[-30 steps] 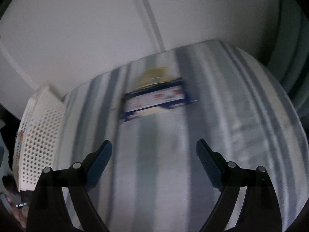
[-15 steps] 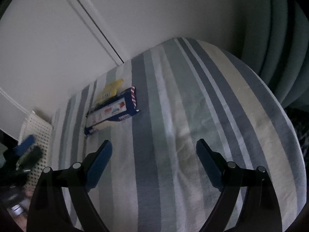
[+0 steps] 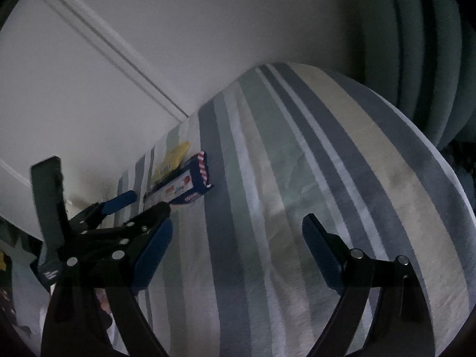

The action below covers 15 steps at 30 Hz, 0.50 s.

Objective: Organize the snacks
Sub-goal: 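Move the left tool to the blue-white wafer pack and grasp it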

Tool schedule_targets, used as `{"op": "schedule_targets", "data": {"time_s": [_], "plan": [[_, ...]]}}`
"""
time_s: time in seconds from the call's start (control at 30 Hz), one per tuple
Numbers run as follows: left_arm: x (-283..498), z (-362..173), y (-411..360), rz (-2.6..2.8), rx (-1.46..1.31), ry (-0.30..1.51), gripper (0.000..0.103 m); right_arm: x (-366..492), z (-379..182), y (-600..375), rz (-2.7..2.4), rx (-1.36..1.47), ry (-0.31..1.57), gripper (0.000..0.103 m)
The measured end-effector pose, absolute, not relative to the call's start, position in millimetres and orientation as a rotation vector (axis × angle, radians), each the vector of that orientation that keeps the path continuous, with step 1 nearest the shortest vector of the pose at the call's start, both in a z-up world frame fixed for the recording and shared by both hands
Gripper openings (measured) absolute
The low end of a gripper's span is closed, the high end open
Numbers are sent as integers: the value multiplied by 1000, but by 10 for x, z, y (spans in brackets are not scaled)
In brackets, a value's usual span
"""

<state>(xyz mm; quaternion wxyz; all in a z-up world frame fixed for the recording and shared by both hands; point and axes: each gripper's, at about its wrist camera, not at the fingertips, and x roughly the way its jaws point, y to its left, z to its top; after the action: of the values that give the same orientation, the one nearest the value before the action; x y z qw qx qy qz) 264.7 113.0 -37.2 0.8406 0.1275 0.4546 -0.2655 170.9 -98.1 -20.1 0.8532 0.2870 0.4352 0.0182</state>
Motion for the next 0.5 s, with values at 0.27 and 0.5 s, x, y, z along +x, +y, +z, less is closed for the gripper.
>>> {"op": "schedule_targets", "data": {"time_s": [0.27, 0.5], "plan": [[2538, -526, 784, -622, 464, 974, 100, 1677, -220, -1132, 19, 675, 887, 88], [2131, -500, 670, -711, 488, 1001, 100, 1635, -206, -1151, 4, 686, 874, 88]]}}
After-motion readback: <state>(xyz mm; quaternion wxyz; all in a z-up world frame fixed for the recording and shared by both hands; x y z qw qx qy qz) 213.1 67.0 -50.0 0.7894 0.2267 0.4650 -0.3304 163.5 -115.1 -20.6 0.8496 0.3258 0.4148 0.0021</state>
